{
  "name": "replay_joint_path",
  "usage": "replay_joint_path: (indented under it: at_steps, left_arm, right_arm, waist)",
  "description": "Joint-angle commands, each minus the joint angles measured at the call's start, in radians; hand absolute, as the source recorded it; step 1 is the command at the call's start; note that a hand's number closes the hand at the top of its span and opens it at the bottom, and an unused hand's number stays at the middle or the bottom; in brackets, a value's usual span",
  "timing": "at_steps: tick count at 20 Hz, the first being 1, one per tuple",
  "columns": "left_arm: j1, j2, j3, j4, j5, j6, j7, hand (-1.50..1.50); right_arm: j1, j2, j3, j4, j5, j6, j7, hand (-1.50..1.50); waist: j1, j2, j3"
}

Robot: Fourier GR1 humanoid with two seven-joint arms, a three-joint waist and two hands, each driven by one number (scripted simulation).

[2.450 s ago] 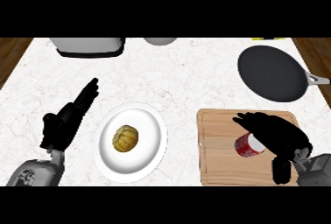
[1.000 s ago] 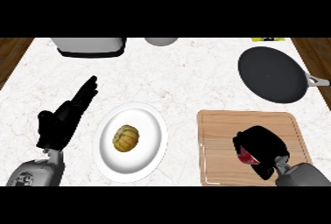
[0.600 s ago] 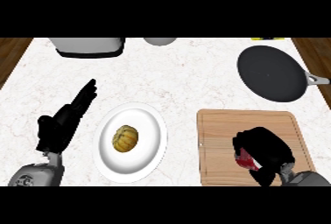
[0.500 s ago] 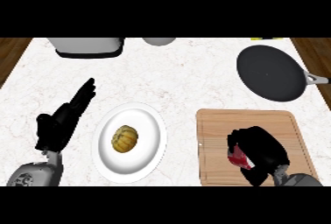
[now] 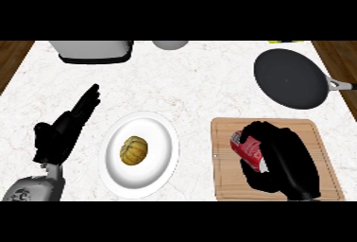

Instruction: Pick the can from the cutting board and place it in the pan

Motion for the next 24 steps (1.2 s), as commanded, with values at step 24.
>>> replay_joint_path:
  at_steps: [24]
  left_arm:
    - [-0.07,-0.047,0.017,0.036,-0.033,-0.012,0.032,0.0]
  right_arm:
    - [-0.414,-0.028,-0.538,0.697,-0.238,-0.444,-0.345,1.5]
  waist:
    - [0.024,0.009,0.001]
